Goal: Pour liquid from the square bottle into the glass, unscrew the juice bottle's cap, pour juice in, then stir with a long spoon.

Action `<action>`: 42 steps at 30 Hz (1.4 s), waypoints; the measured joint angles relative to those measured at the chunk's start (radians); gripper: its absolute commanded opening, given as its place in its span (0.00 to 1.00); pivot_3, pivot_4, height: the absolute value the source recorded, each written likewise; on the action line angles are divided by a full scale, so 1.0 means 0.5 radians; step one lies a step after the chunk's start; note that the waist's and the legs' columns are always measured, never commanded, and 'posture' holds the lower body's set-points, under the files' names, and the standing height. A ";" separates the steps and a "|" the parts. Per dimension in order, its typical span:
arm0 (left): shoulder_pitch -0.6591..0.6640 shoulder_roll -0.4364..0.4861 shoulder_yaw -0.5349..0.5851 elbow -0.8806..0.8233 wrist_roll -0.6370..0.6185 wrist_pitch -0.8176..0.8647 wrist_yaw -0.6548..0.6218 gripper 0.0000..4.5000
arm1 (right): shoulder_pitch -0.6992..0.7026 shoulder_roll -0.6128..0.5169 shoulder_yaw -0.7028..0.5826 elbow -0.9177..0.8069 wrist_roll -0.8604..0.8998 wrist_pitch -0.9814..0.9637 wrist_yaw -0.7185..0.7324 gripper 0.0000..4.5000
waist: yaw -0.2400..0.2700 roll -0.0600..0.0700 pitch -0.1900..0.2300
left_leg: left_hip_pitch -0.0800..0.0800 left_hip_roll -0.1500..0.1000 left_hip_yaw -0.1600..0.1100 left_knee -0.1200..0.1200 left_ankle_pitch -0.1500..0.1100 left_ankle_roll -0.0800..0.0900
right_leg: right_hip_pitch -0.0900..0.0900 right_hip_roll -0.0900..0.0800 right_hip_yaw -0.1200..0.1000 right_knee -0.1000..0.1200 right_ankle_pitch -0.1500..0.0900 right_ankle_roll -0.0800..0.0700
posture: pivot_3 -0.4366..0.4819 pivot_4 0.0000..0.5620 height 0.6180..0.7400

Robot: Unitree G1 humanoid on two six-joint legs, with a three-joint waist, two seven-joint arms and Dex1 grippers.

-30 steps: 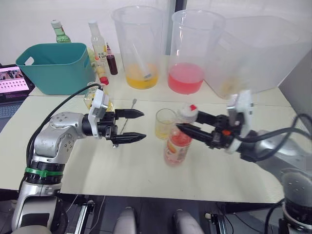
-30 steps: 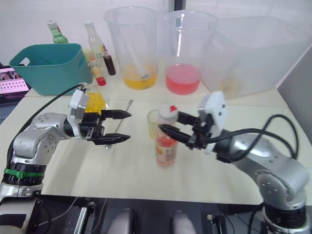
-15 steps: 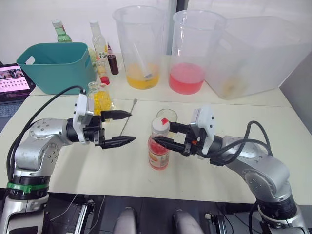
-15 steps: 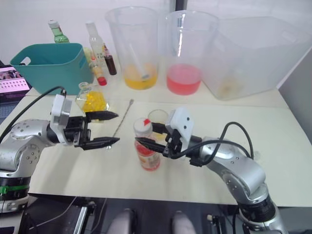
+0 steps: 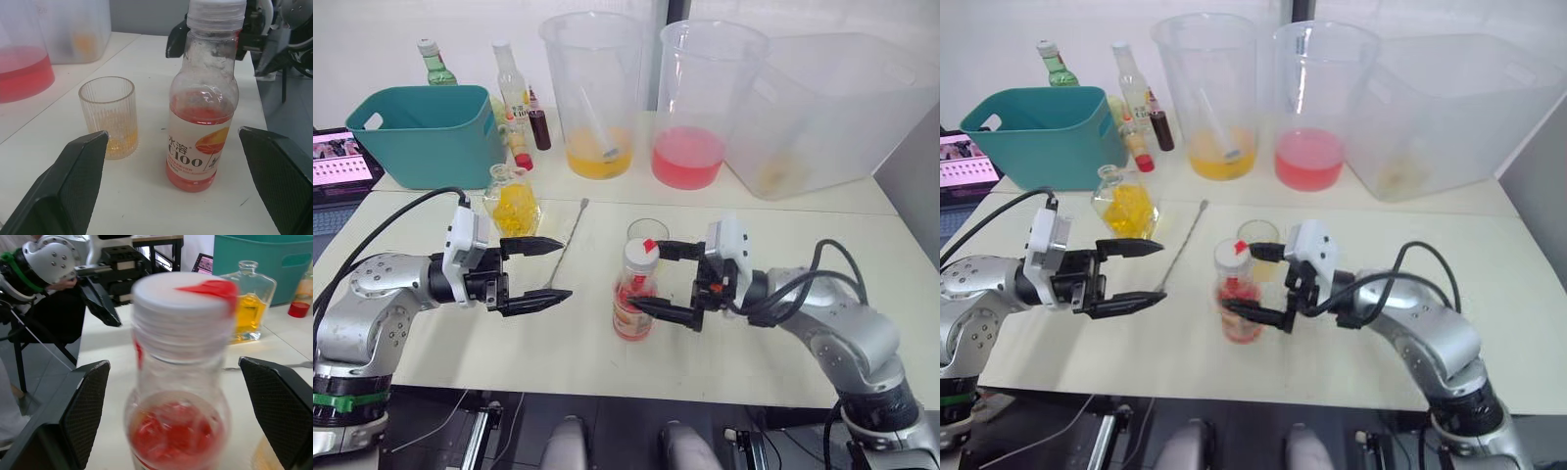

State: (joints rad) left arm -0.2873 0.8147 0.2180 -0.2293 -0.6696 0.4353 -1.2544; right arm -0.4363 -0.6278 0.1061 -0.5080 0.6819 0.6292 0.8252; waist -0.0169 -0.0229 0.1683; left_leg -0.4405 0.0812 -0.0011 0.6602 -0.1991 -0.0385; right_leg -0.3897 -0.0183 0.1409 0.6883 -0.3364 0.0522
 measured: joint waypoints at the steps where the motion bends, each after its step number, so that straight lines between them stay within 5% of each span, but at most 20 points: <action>1: 0.023 0.007 0.017 -0.020 -0.001 -0.001 0.015 1.00 | -0.020 -0.019 0.001 0.031 -0.005 -0.010 0.049 0.99 | 0.000 0.000 0.000 | 0.000 0.000 0.000 0.000 0.000 0.000 | 0.000 0.000 0.000 0.000 0.000 0.000 | 0.48 0.27 0.83; 8: 0.147 0.007 0.061 -0.169 -0.023 0.015 0.094 1.00 | -0.362 -0.218 0.147 0.327 -0.098 -0.161 0.719 0.99 | -0.003 0.001 0.001 | 0.000 0.001 0.000 0.000 0.000 0.000 | 0.000 0.000 -0.002 -0.001 0.000 0.000 | 0.48 0.27 0.83; 16: 0.269 0.029 0.141 -0.299 -0.085 0.055 0.194 1.00 | -0.745 -0.097 0.246 0.815 -0.146 -0.287 1.259 0.99 | -0.007 0.001 0.001 | 0.000 0.002 0.000 -0.001 0.000 0.000 | -0.001 -0.001 -0.003 -0.001 0.001 -0.001 | 0.48 0.27 0.83; 28: 0.462 0.098 0.342 -0.505 -0.166 0.146 0.337 1.00 | -1.032 0.224 0.429 1.483 -0.419 -0.765 1.479 0.99 | -0.007 0.002 0.001 | 0.001 0.001 -0.001 -0.001 0.000 0.000 | -0.001 -0.005 -0.011 0.000 0.001 -0.003 | 0.48 0.27 0.83; 37: 0.539 0.120 0.405 -0.574 -0.205 0.191 0.408 1.00 | -1.067 0.186 0.607 1.566 -0.243 -0.885 1.493 0.37 | -0.008 0.002 0.001 | 0.001 0.002 -0.004 -0.001 0.000 -0.001 | -0.001 -0.009 -0.026 0.001 0.003 -0.005 | 0.48 0.27 0.83; 42: 0.523 0.125 0.391 -0.581 -0.210 0.194 0.433 1.00 | -1.054 0.088 0.624 1.495 -0.134 -0.754 1.493 0.30 | -0.007 0.003 0.002 | 0.001 0.002 -0.004 -0.001 0.000 -0.001 | -0.001 -0.010 -0.028 0.001 0.003 -0.005 | 0.48 0.27 0.83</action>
State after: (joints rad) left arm -0.0260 0.8770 0.4134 -0.5196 -0.7745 0.5324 -1.0380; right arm -0.9634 -0.5838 0.4182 0.2393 0.6146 0.2523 1.5715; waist -0.0204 -0.0214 0.1692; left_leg -0.4400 0.0820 -0.0031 0.6596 -0.1992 -0.0387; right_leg -0.3903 -0.0232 0.1266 0.6886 -0.3350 0.0495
